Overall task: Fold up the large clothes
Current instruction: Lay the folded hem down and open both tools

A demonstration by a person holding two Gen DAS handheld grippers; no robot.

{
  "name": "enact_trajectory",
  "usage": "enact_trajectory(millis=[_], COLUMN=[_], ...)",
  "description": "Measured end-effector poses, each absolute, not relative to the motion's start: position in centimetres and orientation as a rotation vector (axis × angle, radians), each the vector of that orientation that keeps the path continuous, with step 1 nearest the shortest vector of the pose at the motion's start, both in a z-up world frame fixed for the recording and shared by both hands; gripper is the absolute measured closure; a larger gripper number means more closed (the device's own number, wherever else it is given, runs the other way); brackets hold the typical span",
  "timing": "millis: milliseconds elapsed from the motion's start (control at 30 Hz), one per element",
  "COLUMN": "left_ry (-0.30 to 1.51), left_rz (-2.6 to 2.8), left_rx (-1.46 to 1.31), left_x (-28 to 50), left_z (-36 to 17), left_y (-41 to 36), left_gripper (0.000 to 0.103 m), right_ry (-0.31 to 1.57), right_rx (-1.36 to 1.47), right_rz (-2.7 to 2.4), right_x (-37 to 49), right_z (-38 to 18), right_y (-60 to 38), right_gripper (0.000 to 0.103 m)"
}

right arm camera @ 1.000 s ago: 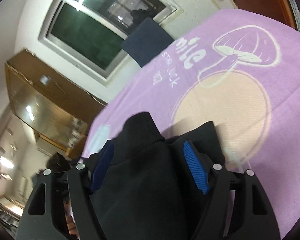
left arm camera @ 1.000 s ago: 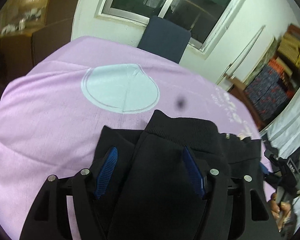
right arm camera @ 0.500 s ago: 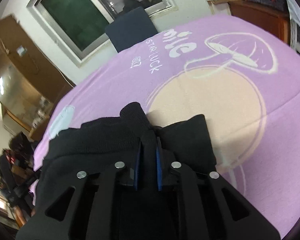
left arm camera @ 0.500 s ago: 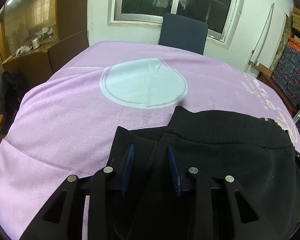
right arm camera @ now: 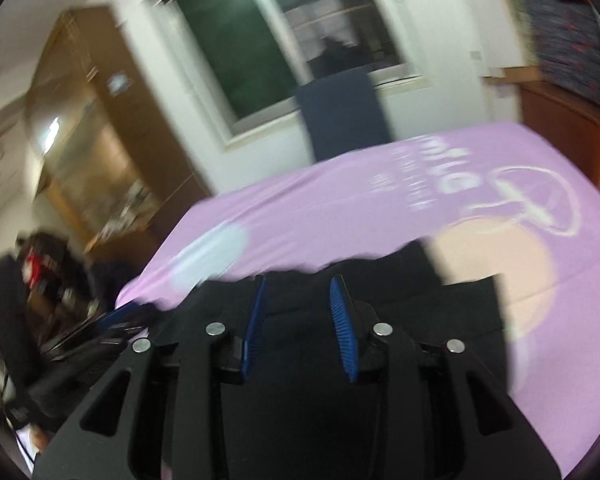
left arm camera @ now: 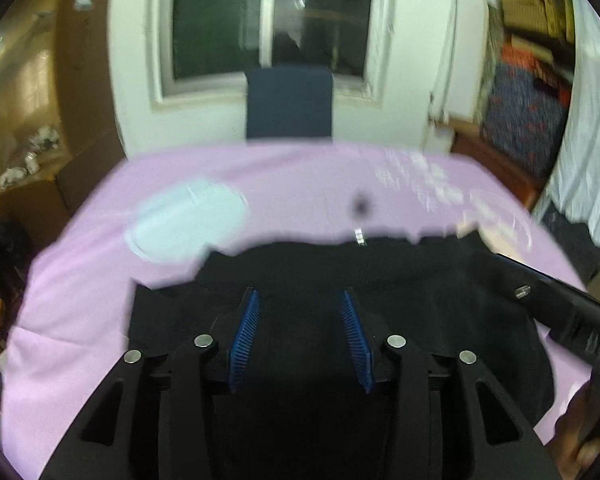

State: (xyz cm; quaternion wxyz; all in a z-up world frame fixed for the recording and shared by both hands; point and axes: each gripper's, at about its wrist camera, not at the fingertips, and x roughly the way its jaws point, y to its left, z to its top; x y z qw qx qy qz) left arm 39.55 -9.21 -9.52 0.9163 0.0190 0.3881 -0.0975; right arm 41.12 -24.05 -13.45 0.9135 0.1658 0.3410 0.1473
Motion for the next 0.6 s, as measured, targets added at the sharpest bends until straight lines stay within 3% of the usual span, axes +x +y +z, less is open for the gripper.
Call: enact_trajectory(millis=[200,333,600], left_ry=[0.858,0.851,0.857], left_rz=[-0.201,-0.175,-0.211], left_rx=[0.106,0.118,0.019], left_x=[41.0,40.9,36.5], left_z=[-13.8,-14.1,-11.1], left_y=[-10.0,-10.1,-7.7], left_gripper=[0.05,0.042,0.044], right_ry=[0.866,0.876,0.837], right_rx=[0.155,0.149,0.239], right_rz=[0.274,0.293,0.284], right_x=[42.5,42.4,38.9], right_z=[-19.3,-19.4,-16.6], right_y=[-20.5,-20.4,-21.9], right_gripper=[0.073,0.073,0.072])
